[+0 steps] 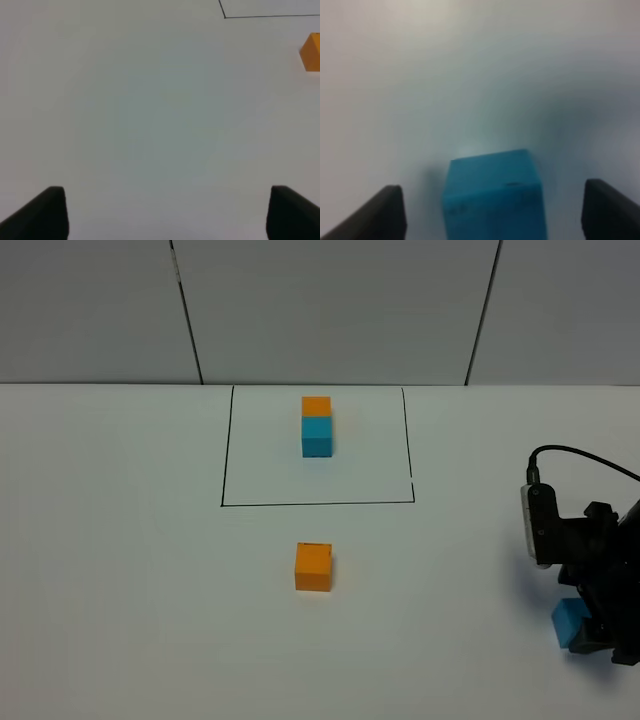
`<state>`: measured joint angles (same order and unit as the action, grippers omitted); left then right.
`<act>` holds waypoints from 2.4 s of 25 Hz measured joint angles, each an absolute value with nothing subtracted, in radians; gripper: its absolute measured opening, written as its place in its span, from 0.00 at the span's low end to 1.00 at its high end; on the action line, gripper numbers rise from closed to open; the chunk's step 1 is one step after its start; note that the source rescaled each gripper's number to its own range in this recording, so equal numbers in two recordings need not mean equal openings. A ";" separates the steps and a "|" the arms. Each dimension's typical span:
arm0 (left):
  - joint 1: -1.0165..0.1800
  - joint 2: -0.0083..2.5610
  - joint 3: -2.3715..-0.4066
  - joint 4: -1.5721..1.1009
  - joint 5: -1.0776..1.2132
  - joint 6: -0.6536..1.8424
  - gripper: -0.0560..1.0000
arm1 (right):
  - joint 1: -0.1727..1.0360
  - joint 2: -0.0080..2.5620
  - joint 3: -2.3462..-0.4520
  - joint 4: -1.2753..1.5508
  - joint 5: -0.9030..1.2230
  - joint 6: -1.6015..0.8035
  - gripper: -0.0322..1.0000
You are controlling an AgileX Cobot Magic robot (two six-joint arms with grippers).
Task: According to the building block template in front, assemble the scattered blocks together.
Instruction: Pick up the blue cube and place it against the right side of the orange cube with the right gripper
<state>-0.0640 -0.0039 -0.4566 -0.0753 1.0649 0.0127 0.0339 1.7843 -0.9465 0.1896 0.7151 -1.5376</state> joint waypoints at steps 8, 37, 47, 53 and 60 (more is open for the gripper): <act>-0.064 -0.004 -0.457 -0.075 1.065 0.013 0.85 | -0.004 1.816 -0.925 0.186 0.655 -1.560 0.93; -0.064 -0.004 -0.457 -0.075 1.065 0.013 0.85 | -0.031 1.913 -0.932 0.179 0.619 -1.599 0.51; -0.064 -0.004 -0.457 -0.075 1.065 0.013 0.85 | 0.018 1.904 -0.950 0.128 0.621 -1.465 0.45; -0.064 -0.004 -0.457 -0.075 1.065 0.013 0.85 | 0.193 1.896 -1.045 0.102 0.663 -1.258 0.45; -0.064 -0.004 -0.457 -0.075 1.065 0.013 0.85 | 0.340 1.907 -1.196 -0.138 0.846 -0.915 0.45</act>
<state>-0.0640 -0.0039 -0.4566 -0.0753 1.0649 0.0127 0.3401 1.9066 -1.1959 -0.1379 0.8456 -0.9153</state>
